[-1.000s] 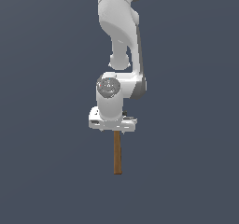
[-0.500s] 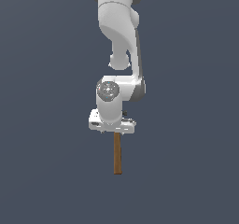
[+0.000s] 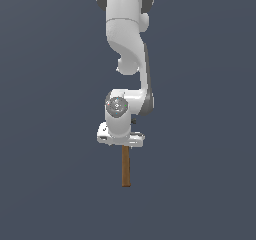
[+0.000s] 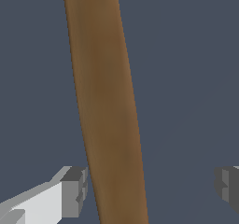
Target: Pick up the object and move it to a goal position.
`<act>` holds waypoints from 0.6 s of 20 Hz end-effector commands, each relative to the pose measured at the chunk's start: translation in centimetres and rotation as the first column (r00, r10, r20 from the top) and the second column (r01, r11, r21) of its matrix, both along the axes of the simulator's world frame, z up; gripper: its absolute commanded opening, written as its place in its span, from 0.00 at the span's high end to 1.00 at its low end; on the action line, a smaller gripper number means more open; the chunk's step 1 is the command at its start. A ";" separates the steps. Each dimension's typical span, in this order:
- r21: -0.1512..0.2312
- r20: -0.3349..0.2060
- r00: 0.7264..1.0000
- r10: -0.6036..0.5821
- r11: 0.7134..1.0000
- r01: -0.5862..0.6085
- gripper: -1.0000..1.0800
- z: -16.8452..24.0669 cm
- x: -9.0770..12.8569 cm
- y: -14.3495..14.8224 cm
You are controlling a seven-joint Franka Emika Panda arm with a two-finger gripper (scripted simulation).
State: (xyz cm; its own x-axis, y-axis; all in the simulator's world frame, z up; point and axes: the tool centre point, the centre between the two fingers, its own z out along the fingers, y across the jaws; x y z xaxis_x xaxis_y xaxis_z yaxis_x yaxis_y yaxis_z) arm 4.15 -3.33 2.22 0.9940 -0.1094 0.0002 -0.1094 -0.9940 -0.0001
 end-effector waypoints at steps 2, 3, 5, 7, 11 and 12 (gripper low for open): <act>0.000 0.000 1.000 -0.001 1.000 0.001 0.04 -0.6 0.1 0.0; 0.000 0.000 1.000 -0.001 1.000 0.001 0.04 -0.6 0.1 -0.1; 0.000 0.000 1.000 -0.001 1.000 0.001 1.00 -0.6 0.1 -0.1; 0.000 0.000 1.000 -0.001 1.000 0.001 1.00 -0.6 0.1 -0.1; 0.000 0.000 1.000 -0.001 1.000 0.001 1.00 -0.6 0.1 -0.1; 0.000 0.000 1.000 -0.001 1.000 0.001 1.00 -0.6 0.1 -0.1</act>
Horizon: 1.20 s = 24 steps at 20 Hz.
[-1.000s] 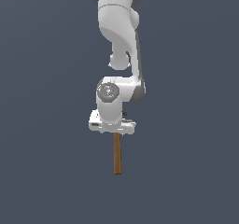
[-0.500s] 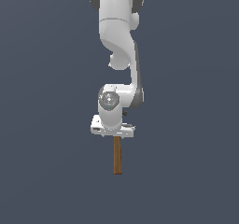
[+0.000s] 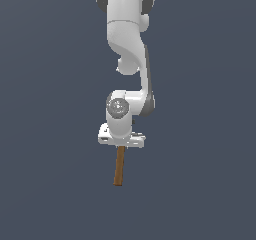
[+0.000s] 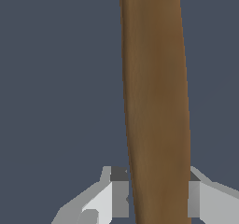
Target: Pick up the object and move it to a goal position.
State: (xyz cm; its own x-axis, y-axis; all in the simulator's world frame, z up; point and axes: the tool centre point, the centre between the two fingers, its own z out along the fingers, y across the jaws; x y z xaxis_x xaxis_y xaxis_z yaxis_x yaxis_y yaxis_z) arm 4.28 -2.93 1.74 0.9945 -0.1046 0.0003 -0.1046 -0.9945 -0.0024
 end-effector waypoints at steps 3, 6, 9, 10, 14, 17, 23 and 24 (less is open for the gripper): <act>0.000 0.001 1.000 -0.002 1.000 0.002 1.00 0.0 0.0 -0.1; 0.000 0.001 1.000 -0.002 1.000 0.002 1.00 0.1 -0.2 0.2; 0.000 0.001 1.000 -0.002 1.000 0.002 1.00 0.4 -0.6 0.9; 0.000 0.001 1.000 -0.002 1.000 0.002 1.00 0.5 -0.8 1.2; 0.000 0.001 1.000 -0.002 1.000 0.002 1.00 1.1 -1.8 3.0; -0.001 0.000 1.000 -0.002 1.000 0.002 1.00 1.7 -3.0 5.0; -0.001 0.000 1.000 -0.003 1.000 0.003 1.00 3.6 -6.2 10.6; -0.001 0.000 1.000 -0.003 1.000 0.003 1.00 3.9 -6.8 11.7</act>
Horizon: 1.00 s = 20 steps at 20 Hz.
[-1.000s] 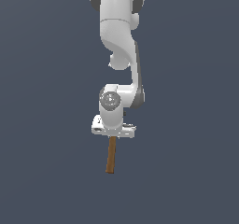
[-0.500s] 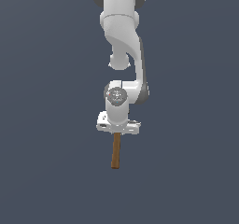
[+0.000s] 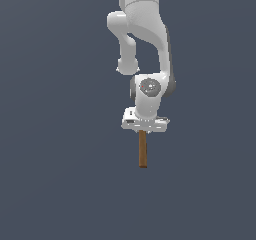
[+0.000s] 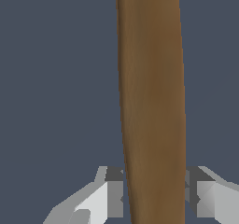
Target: Pick up the object and move it to a goal position.
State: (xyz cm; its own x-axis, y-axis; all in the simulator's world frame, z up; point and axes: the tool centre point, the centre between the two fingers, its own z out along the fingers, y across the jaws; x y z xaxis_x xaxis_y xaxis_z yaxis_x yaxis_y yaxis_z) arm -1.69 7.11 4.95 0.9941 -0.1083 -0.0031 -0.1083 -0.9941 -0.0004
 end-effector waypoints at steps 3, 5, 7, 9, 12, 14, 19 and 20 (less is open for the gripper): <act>0.000 0.004 1.000 0.000 1.000 0.000 1.00 1.7 -2.5 4.6; 0.000 0.004 1.000 0.000 1.000 0.000 1.00 2.3 -3.5 6.6; 0.000 0.004 1.000 0.000 1.000 0.000 1.00 2.9 -4.5 8.5; -0.001 0.004 1.000 -0.001 1.000 0.001 1.00 3.5 -5.4 10.2; -0.001 0.003 1.000 -0.001 1.000 0.001 1.00 4.2 -6.5 12.3; -0.001 0.003 1.000 -0.001 1.000 0.001 1.00 4.5 -7.0 13.4; -0.001 0.003 1.000 -0.002 1.000 0.002 1.00 5.1 -7.8 15.1; -0.001 0.003 1.000 -0.002 1.000 0.002 1.00 5.1 -7.9 15.3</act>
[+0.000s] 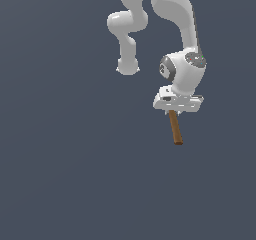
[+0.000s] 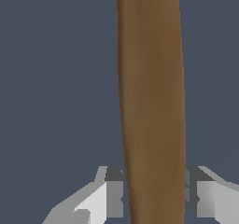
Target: Pick up the object and move it to a goal position.
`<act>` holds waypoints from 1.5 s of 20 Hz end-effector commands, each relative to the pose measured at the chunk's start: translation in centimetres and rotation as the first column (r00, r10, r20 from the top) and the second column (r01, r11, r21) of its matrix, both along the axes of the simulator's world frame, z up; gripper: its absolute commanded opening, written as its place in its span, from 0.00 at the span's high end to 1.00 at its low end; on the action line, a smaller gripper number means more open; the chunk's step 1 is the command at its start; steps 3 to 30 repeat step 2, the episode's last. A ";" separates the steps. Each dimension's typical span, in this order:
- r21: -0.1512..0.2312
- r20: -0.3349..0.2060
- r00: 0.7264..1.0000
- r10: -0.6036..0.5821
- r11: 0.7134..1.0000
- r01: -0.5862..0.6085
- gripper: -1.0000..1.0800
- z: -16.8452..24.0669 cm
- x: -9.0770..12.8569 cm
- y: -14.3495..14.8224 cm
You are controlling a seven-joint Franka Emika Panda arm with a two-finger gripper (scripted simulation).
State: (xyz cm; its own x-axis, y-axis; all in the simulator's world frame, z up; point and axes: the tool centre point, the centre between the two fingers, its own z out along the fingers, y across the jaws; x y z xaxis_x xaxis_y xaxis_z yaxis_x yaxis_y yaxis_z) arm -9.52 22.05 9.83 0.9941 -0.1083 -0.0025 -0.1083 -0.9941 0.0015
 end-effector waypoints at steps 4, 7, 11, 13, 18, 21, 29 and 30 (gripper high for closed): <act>0.001 0.003 1.000 -0.002 1.000 0.002 1.00 0.3 -0.1 0.5; 0.001 0.003 1.000 -0.002 1.000 0.002 1.00 0.3 -0.1 0.5; 0.001 0.003 1.000 -0.002 1.000 0.002 1.00 0.3 -0.1 0.5; 0.001 0.003 1.000 -0.002 1.000 0.002 1.00 0.3 -0.1 0.5; 0.001 0.003 1.000 -0.002 1.000 0.002 1.00 0.3 -0.1 0.5; 0.001 0.003 1.000 -0.002 1.000 0.002 1.00 0.3 -0.1 0.5; 0.001 0.003 1.000 -0.002 1.000 0.002 1.00 0.3 -0.1 0.5; 0.001 0.003 1.000 -0.002 1.000 0.002 1.00 0.3 -0.1 0.5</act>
